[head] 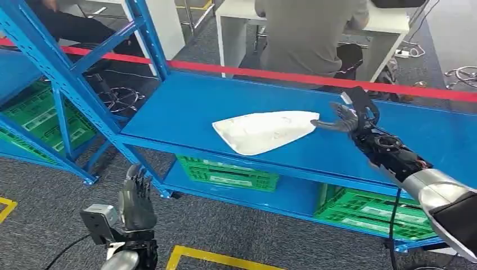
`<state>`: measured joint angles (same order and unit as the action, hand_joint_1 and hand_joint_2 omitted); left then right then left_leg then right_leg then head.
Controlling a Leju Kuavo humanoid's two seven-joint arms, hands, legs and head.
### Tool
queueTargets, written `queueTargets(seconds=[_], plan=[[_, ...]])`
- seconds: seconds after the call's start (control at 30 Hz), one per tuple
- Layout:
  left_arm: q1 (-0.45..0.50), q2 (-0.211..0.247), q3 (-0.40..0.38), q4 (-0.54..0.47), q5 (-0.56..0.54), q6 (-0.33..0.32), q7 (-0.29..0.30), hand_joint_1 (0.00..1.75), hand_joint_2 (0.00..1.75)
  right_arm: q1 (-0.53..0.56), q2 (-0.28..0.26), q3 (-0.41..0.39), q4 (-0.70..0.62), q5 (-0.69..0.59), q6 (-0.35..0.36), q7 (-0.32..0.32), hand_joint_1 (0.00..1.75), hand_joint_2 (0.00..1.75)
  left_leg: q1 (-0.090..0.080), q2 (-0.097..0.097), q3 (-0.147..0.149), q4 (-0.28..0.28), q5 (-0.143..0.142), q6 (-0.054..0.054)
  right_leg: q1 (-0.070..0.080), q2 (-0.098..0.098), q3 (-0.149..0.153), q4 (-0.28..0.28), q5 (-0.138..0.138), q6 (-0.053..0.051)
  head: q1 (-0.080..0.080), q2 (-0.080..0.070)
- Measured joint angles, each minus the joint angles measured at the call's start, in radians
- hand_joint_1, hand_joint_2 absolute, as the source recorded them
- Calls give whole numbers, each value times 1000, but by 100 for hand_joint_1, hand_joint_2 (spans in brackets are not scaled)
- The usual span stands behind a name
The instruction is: Take the parts from the cabinet and place them on the table.
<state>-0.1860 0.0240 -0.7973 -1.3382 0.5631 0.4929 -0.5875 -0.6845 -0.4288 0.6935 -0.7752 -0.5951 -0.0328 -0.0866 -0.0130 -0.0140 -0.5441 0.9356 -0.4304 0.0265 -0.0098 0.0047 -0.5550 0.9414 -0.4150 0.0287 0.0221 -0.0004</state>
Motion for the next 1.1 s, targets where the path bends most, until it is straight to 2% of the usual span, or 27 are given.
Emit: queueTargets(seconds=[0.07,0.1,0.27,0.3,0.33,0.37,0.43,0.47,0.5,0.53,0.57,0.63,0.67,0.7,0.73,0.77,0.8,0.83,0.87,0.9,0.97,1.0,1.03,1.07,1.1], plan=[[0,-1,0,0,2,-2,0,0,0,-2,3,2,-2,0,0,0,0,175,0,0,0,0,0,0,0,0,0,0,0,0,0,0],[0,-1,0,0,3,-5,0,0,0,-3,7,5,-2,0,2,0,0,175,-6,0,-3,8,-3,5,-4,0,0,-1,2,4,-2,0],[0,-1,0,4,3,-8,0,0,0,-10,19,10,-4,0,3,1,0,175,-6,0,-6,10,-4,12,-3,0,0,-3,3,11,-4,0],[0,-2,0,4,3,-8,0,0,0,-15,19,11,-8,0,3,1,0,175,2,1,0,-5,2,19,3,1,4,-8,5,17,-5,0],[1,-5,0,4,3,-8,0,0,0,-15,19,11,-9,0,2,1,0,175,12,6,13,-23,11,19,-5,0,0,-1,-2,18,-5,0],[-1,-8,0,4,3,-9,0,0,0,-18,19,11,-9,0,3,0,0,175,12,4,19,-33,11,25,-2,0,-16,35,-26,20,0,0],[0,-10,0,4,2,-9,0,0,0,-20,19,13,-9,0,3,0,0,175,14,4,20,-33,8,27,-7,1,-100,200,-97,28,14,0],[3,-10,0,4,1,-8,0,0,0,-18,19,15,-9,0,3,0,0,175,15,4,22,-33,5,26,-12,1,-147,287,-124,34,19,0],[6,-9,0,5,0,-8,1,0,0,-15,20,16,-9,0,5,1,0,175,17,3,25,-32,2,23,-17,0,-176,332,-126,40,21,0],[9,-9,0,5,-1,-7,1,0,0,-14,21,18,-8,0,6,1,0,175,20,3,30,-32,-3,18,-23,0,-178,321,-103,46,22,0],[11,-9,0,5,-3,-6,1,0,0,-14,21,20,-8,0,8,0,0,175,26,1,38,-29,-10,11,-29,-1,-154,262,-56,55,25,0],[11,-9,0,5,-5,-6,1,0,0,-15,22,23,-7,1,10,-3,0,175,37,-1,53,-13,-35,-7,-45,-7,-60,59,58,74,30,0],[11,-8,0,6,-5,-6,1,0,0,-16,26,24,-5,2,11,-5,0,175,33,-4,50,-6,-45,-18,-46,-4,-41,29,37,91,38,0],[10,-9,0,6,-5,-5,2,0,0,-22,26,26,-2,2,13,-6,0,175,30,-4,45,9,-52,-26,-40,0,-33,7,21,66,48,0],[10,-9,0,6,-8,-5,2,0,0,-15,27,27,-1,2,14,-6,0,175,27,-6,45,-1,-50,-29,-38,-1,-37,20,16,51,40,0],[11,-9,0,6,-8,-5,2,0,0,-12,28,29,0,2,15,-7,0,175,29,-6,46,1,-53,-31,-36,0,-39,22,11,43,24,0],[11,-8,0,6,-8,-4,3,0,0,-13,29,30,1,2,16,-8,0,175,32,-4,51,-2,-58,-37,-35,1,-41,25,5,33,21,0],[10,-8,1,6,-8,-3,3,0,0,-18,30,29,1,2,16,-9,0,175,34,-2,52,7,-65,-42,-39,1,-30,24,0,25,20,0],[9,-9,1,6,-9,-4,3,0,0,-22,30,29,1,2,16,-12,0,175,34,6,37,46,-74,-44,-37,3,-21,23,-7,18,11,0],[6,-9,1,6,-9,-4,2,0,0,-27,30,29,3,2,18,-14,0,175,34,9,-7,121,-96,-46,-36,2,-13,23,-11,12,0,0],[6,-8,1,7,-9,-5,2,0,0,-31,32,30,6,2,20,-18,0,175,30,9,-139,315,-147,-47,-31,2,0,23,-25,5,-8,0],[8,-8,1,9,-9,-5,3,0,0,-29,35,31,8,2,21,-18,0,175,29,9,-191,367,-144,-43,-28,2,9,23,-33,3,-10,0],[10,-8,1,11,-9,-6,2,0,0,-28,37,32,11,2,21,-19,0,175,25,8,-214,365,-115,-36,-26,3,19,23,-41,3,-10,0],[10,-8,1,12,-9,-6,2,0,0,-28,40,32,13,2,21,-21,0,175,20,8,-211,311,-59,-26,-26,5,32,22,-50,2,-11,0],[9,-8,1,13,-9,-6,2,0,0,-28,42,32,14,2,21,-23,0,175,13,8,-188,223,6,-13,-25,7,44,21,-59,3,-12,0]])
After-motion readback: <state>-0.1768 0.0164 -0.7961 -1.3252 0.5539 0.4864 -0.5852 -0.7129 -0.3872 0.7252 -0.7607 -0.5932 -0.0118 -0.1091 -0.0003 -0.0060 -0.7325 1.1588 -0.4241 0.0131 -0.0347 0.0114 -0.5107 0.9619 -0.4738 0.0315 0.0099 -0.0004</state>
